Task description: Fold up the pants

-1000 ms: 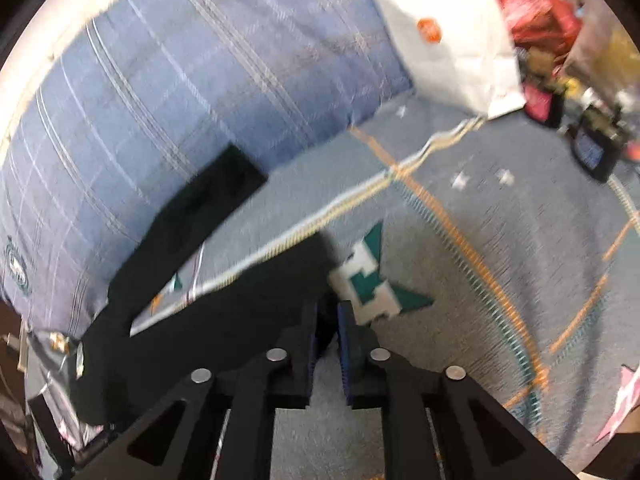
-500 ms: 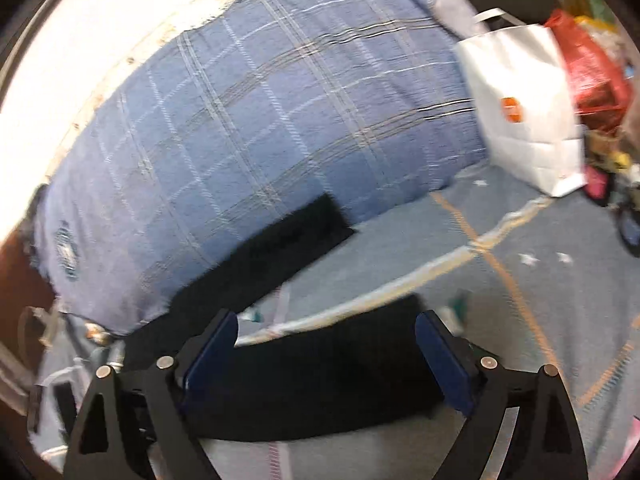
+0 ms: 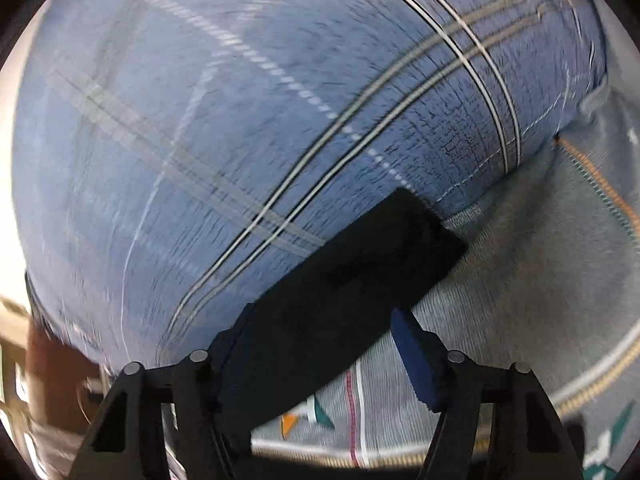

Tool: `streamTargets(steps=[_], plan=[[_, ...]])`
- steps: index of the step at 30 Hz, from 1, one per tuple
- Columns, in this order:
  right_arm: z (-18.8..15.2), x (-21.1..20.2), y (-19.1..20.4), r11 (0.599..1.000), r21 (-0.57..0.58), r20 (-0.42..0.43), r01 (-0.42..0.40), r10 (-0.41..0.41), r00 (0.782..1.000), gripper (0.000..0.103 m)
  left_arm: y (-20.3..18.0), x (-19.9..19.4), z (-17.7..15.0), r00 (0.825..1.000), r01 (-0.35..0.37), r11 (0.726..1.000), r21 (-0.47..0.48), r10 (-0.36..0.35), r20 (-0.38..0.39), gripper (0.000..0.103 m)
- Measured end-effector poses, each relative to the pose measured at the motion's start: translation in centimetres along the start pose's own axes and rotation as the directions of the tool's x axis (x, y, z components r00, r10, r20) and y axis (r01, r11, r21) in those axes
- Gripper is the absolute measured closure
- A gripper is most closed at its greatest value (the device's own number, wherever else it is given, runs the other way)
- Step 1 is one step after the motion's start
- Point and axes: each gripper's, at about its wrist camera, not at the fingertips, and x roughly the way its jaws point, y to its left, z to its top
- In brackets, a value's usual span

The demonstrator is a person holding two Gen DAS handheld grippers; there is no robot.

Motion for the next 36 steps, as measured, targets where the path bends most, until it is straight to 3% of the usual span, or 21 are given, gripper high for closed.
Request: streamTargets(steps=[2,5,6,8,9,11,12,16,19,24,27,30,36], plan=[[0.7,1.0,-0.5,0.999,0.035,-0.004,0.031,-0.031,1.000,0.035,0.1,-0.1,0.0,1.000,0.004,1.000,-0.007,-0.004,-0.001,0.000],[1.7,2.2,-1.6,0.992,0.123,-0.007,-0.014,0.015,1.000,0.042,0.2,-0.3,0.1,1.000,0.010,1.000,-0.012,-0.009,0.007,0.000],[1.9,2.3,-1.7,0.990,0.139,-0.001,-0.018,0.018,1.000,0.048,0.2,-0.4,0.1,1.000,0.011,1.000,-0.011,-0.011,0.009,0.000],[2.4,2.4,-1.5,0.991,0.137,0.012,-0.003,0.002,1.000,0.049,0.1,-0.3,0.1,1.000,0.008,1.000,-0.006,-0.008,0.008,0.000],[2.7,2.6,-1.2,0.992,0.124,0.007,0.002,-0.003,1.000,0.056,0.0,-0.3,0.0,1.000,0.006,1.000,-0.003,-0.006,0.008,0.000],[2.9,2.5,-0.5,0.996,0.094,-0.002,-0.002,0.003,1.000,0.082,0.0,-0.4,0.0,1.000,0.002,1.000,0.002,-0.002,0.014,0.000],[2.7,2.1,0.0,0.996,0.071,0.002,0.045,-0.046,0.999,0.098,-0.1,-0.4,0.0,1.000,-0.004,1.000,0.005,0.004,0.016,0.000],[-0.6,-2.2,1.7,0.997,-0.057,0.068,0.055,-0.051,0.996,0.098,0.0,-0.7,0.1,1.000,-0.006,1.000,-0.003,0.006,0.027,0.000],[-5.5,-6.8,1.7,0.992,-0.126,0.111,0.032,-0.018,0.994,0.098,0.3,-1.2,0.3,0.999,0.018,1.000,-0.019,-0.017,0.036,0.000],[-12.7,-11.3,-0.9,0.990,-0.128,0.163,-0.059,0.079,0.983,0.098,0.6,-1.2,0.0,0.998,0.053,0.998,-0.026,-0.052,0.038,0.000],[-13.1,-11.4,-2.5,0.993,-0.074,0.155,-0.095,0.105,0.982,0.098,0.8,-1.2,0.1,0.995,0.095,0.995,-0.042,-0.093,0.042,0.000],[-12.9,-12.1,-2.0,0.990,-0.103,0.169,-0.101,0.118,0.979,0.098,0.7,-1.1,1.0,0.990,0.140,0.989,-0.058,-0.138,0.027,0.000],[-13.0,-12.6,-1.5,0.978,-0.145,0.150,-0.147,0.168,0.974,0.098,-2.7,-0.7,5.9,0.982,0.187,0.980,-0.064,-0.188,-0.003,0.000]])
